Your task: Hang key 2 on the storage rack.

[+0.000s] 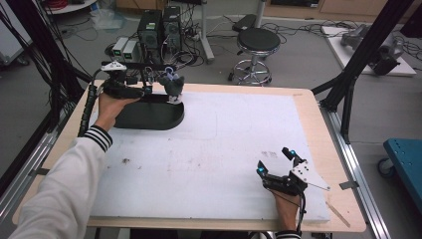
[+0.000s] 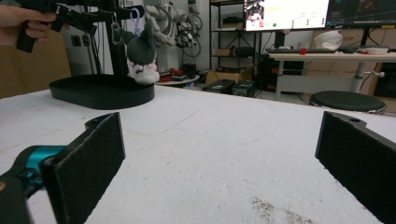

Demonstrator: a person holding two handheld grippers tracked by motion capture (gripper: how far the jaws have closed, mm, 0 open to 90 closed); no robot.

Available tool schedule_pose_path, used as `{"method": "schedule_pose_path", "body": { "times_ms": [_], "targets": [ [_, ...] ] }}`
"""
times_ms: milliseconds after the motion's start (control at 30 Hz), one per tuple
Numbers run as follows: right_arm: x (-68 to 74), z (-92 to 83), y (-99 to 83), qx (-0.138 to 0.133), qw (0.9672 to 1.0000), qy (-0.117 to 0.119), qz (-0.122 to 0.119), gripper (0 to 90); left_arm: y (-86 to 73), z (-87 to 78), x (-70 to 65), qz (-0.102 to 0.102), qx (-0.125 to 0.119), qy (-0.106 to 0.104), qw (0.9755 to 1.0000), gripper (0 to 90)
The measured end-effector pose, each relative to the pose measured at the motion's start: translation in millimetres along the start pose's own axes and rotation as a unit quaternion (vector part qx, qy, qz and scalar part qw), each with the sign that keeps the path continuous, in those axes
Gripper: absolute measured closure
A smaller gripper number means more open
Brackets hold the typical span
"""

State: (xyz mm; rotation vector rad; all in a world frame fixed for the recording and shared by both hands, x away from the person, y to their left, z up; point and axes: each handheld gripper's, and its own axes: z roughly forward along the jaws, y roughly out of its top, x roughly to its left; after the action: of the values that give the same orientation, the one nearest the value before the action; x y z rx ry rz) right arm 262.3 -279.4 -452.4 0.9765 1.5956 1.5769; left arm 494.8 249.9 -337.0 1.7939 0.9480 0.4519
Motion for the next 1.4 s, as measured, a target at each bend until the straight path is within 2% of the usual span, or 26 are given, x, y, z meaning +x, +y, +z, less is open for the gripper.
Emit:
{"method": "schedule_pose_path", "body": {
  "times_ms": [33,100,167,300,367,433,500,567,600,700,800,967,1100,1133,1167,1200,1233,1400],
  "targets": [
    [0.0,0.0,0.0,0.0,1.0,0.0,0.0,0.6,-0.6,-0.1,-1.7,0.005,0.005,-0.011,0.9999,11.6],
    [0.1,0.1,0.0,0.0,1.0,0.0,0.0,0.6,-1.1,-1.2,-3.9,0.013,0.002,-0.014,0.9998,5.5],
    [-0.2,0.1,-0.1,-0.001,1.0,0.001,0.0,0.6,-3.3,-5.1,-6.2,0.022,-0.02,-0.022,0.9993,5.4],
    [-0.1,0.1,-0.1,-0.001,1.0,0.001,0.0,0.6,-9.7,-14.2,-9.7,0.038,-0.027,-0.03,0.9985,1.7],
    [-0.1,0.0,0.0,0.0,1.0,0.002,-0.001,0.6,-15.4,-21.8,-12.4,0.055,-0.04,-0.039,0.9969,1.7],
    [-0.1,0.1,-0.1,0.0,1.0,0.002,-0.002,0.7,-19.5,-29.2,-15.5,0.063,-0.042,-0.047,0.996,1.7],
    [-0.3,0.3,0.0,-0.001,1.0,0.003,-0.004,0.6,-26.3,-40.6,-21.4,0.078,-0.057,-0.052,0.994,1.7],
    [0.8,-0.1,-0.1,0.003,1.0,0.003,0.0,0.7,-32.7,-49.0,-26.5,0.081,-0.061,-0.061,0.993,1.7],
    [1.0,0.1,-0.1,0.002,1.0,0.003,0.0,0.7,-37.8,-55.5,-29.6,0.09,-0.063,-0.066,0.9918,1.7],
    [0.9,0.2,-0.1,0.002,1.0,0.003,0.0,0.6,-50.2,-70.5,-35.5,0.1,-0.067,-0.072,0.9901,1.7],
    [0.9,0.3,0.0,0.003,1.0,0.002,0.0,0.7,-66.1,-88.7,-40.3,0.097,-0.082,-0.075,0.989,1.7],
    [1.1,0.7,0.0,0.002,1.0,0.0,-0.002,0.7,-95.9,-115.4,-46.5,0.108,-0.102,-0.062,0.9869,1.7],
    [1.1,0.7,0.0,0.003,1.0,-0.001,-0.006,0.6,-123.1,-134.4,-51.8,0.099,-0.128,-0.052,0.9854,1.7],
    [1.1,0.7,0.0,0.002,1.0,-0.001,-0.006,0.6,-130.2,-138.1,-53.4,0.097,-0.139,-0.048,0.9843,1.7],
    [1.1,0.7,0.0,0.002,1.0,-0.001,-0.007,0.6,-137.5,-140.7,-55.0,0.095,-0.148,-0.048,0.9833,1.7],
    [1.2,0.7,0.0,0.002,1.0,-0.001,-0.007,0.6,-144.0,-142.5,-56.5,0.093,-0.152,-0.045,0.983,1.7],
    [1.2,0.7,0.0,0.003,1.0,-0.001,-0.006,0.6,-149.1,-143.7,-58.5,0.091,-0.149,-0.039,0.9838,1.7],
    [1.3,0.7,0.0,0.002,1.0,-0.002,-0.008,0.6,-170.3,-145.3,-63.7,0.078,-0.173,-0.031,0.9813,1.7]
  ]
}}
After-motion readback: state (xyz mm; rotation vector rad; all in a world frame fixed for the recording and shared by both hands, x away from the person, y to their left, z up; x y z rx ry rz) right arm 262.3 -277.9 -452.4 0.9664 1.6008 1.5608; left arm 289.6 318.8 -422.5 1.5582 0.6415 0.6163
